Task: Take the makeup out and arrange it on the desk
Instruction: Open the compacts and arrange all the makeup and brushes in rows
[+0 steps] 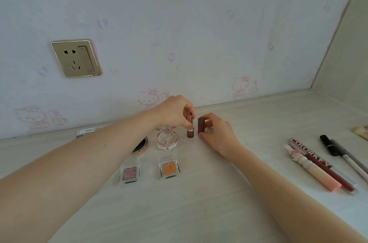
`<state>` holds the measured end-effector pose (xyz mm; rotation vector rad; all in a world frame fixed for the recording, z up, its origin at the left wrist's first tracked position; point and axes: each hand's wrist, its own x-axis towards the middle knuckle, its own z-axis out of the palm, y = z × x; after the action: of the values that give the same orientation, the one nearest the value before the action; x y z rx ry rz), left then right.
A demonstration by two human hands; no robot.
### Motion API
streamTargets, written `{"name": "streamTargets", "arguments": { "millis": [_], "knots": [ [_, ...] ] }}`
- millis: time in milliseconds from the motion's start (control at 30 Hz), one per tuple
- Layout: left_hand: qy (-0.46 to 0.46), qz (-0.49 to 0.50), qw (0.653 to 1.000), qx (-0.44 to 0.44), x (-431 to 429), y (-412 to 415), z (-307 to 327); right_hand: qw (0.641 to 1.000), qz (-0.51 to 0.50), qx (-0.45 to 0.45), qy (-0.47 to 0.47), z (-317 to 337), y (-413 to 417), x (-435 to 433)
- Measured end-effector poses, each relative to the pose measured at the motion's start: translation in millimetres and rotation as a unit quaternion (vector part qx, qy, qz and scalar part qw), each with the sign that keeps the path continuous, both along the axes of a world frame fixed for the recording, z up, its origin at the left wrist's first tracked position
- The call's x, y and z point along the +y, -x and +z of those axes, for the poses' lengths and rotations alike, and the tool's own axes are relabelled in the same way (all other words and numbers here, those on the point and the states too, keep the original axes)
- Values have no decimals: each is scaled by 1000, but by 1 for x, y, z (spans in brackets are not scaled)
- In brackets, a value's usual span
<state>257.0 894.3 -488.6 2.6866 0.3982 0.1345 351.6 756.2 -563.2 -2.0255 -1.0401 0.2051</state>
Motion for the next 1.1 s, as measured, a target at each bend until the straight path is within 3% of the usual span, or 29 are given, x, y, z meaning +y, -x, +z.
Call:
{"name": "streamTargets", "arguments": {
  "millis": [233, 600, 933, 1100],
  "knots": [
    [1, 13, 1000, -1, 1, 4, 4, 1000, -7, 6, 1, -2, -3, -11],
    [-115, -4, 990, -81, -38, 10, 15, 986, -34, -145, 69, 25, 3, -95],
    [-82, -114, 986, -93, -141, -30, -7, 961, -115, -218, 122, 32, -9, -212],
    [-57, -150, 983, -94, -185, -60, -29, 956, -154, -204, 146, 27, -28, -257]
  ]
}}
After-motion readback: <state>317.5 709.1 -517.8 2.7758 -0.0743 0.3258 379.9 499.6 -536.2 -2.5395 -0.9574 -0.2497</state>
